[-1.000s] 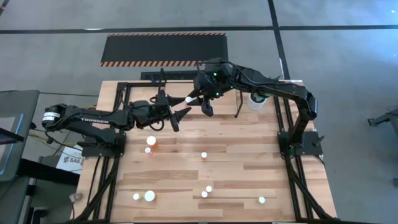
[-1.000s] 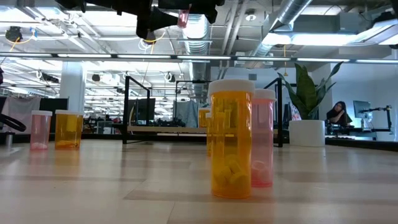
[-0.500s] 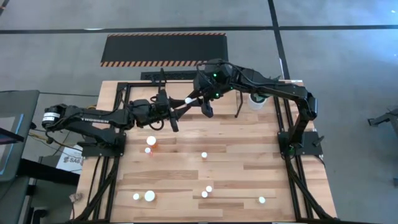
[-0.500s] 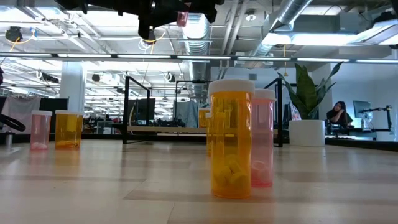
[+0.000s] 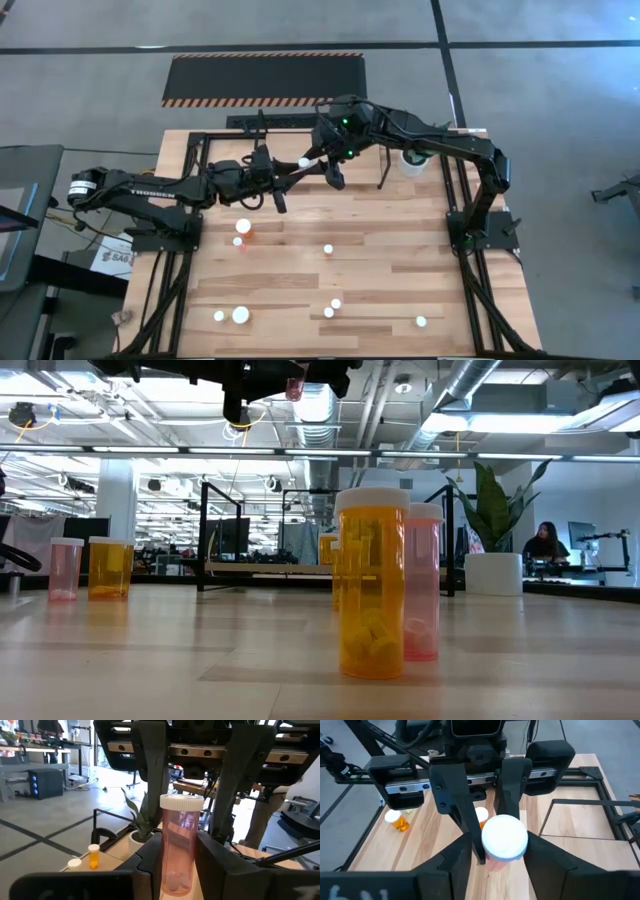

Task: Pick and place medicine bottles onto shelf by color
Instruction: Put the top right small pink pill bottle on the shelf

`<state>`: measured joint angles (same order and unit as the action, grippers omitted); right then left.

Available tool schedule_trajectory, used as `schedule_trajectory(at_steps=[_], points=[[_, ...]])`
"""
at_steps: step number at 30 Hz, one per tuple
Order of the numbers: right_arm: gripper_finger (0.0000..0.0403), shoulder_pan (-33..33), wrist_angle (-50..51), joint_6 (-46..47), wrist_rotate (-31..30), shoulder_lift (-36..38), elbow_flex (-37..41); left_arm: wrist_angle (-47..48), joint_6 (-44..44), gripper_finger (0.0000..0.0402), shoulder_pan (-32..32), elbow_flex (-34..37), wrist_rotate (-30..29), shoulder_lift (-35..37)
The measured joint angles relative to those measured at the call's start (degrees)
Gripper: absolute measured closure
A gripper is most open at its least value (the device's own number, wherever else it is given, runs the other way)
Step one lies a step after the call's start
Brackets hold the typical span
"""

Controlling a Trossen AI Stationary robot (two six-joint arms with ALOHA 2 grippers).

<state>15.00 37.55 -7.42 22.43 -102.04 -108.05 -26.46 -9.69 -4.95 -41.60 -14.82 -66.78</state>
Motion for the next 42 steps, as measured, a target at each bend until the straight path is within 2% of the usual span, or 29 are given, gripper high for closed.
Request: schedule_trajectory(at_steps=[8, 17, 23, 25, 29, 33, 39, 42], points=[[0.0174, 1.1, 5.1, -0.2, 0.0, 2.0, 0.1, -0.1, 2.2, 0.0326, 0.0, 0.0, -5.0, 0.0], [0.0174, 6.6, 16.7, -2.9, -1.4, 8.8, 0.1, -1.3, 2.1, 0.0326, -1.4, 0.0, -7.1, -1.2], [0.0175, 11.8, 27.8, -5.2, -3.2, 13.1, 0.0, -15.0, 4.1, 0.0326, -1.6, 0.0, -6.9, -10.5], [0.0176, 13.5, 31.3, -5.6, -3.3, 14.1, 0.0, -18.8, 5.2, 0.0326, -1.5, 0.0, -9.5, -14.1], [0.0176, 16.8, 37.3, -7.4, -3.4, 15.6, 0.6, -25.0, 5.4, 0.0326, -1.7, 0.0, -18.4, -20.7], [0.0176, 19.0, 38.2, -8.2, -3.6, 18.0, 5.9, -32.4, 5.2, 0.0326, -2.3, 0.0, -24.0, -27.7], [0.0176, 22.2, 35.9, -9.8, -3.6, 24.6, 21.3, -44.2, 5.1, 0.0326, -3.7, 0.0, -26.5, -37.2], [0.0177, 23.8, 32.8, -9.8, -3.6, 28.6, 28.8, -46.9, 5.3, 0.0326, -4.4, -0.8, -28.0, -41.2]])
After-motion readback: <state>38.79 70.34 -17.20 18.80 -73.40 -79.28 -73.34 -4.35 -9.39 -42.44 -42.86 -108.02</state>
